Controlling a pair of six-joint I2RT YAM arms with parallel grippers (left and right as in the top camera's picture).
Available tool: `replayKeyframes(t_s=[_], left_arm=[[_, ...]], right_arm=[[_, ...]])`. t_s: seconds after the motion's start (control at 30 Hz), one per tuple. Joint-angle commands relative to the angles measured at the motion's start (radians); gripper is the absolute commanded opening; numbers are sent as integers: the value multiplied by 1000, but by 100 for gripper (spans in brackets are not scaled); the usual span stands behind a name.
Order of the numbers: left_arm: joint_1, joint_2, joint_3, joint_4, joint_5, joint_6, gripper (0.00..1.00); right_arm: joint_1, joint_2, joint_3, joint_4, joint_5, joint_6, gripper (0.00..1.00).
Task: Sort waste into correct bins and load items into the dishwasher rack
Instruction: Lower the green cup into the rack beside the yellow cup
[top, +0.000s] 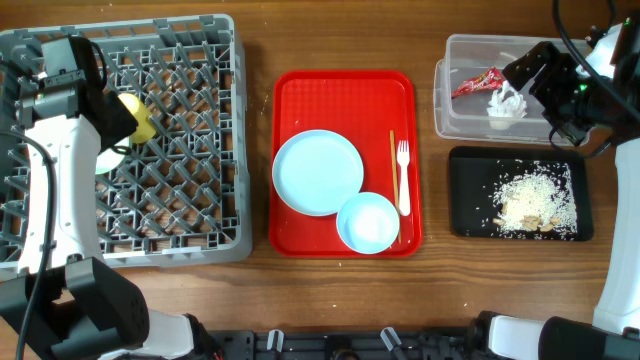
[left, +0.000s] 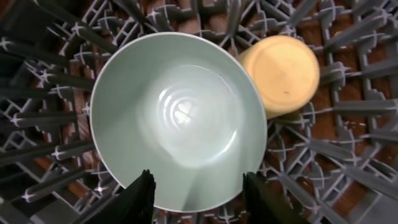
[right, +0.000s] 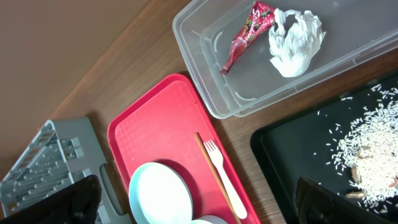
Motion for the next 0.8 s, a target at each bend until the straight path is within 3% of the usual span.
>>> replayKeyframes(t_s=[0.0, 0.1, 0.23, 0.77], left_arm=[[-12, 46, -8, 3, -61, -2, 42], [-24, 77, -8, 20, -48, -2, 38], [-63, 82, -8, 37, -38, -2, 47], [-94, 130, -8, 18, -72, 21, 52]], right_arm=[[2, 4, -1, 0, 13, -13, 100], [2, 4, -1, 0, 13, -13, 100], [2, 4, -1, 0, 13, -13, 100], [2, 4, -1, 0, 13, -13, 100]])
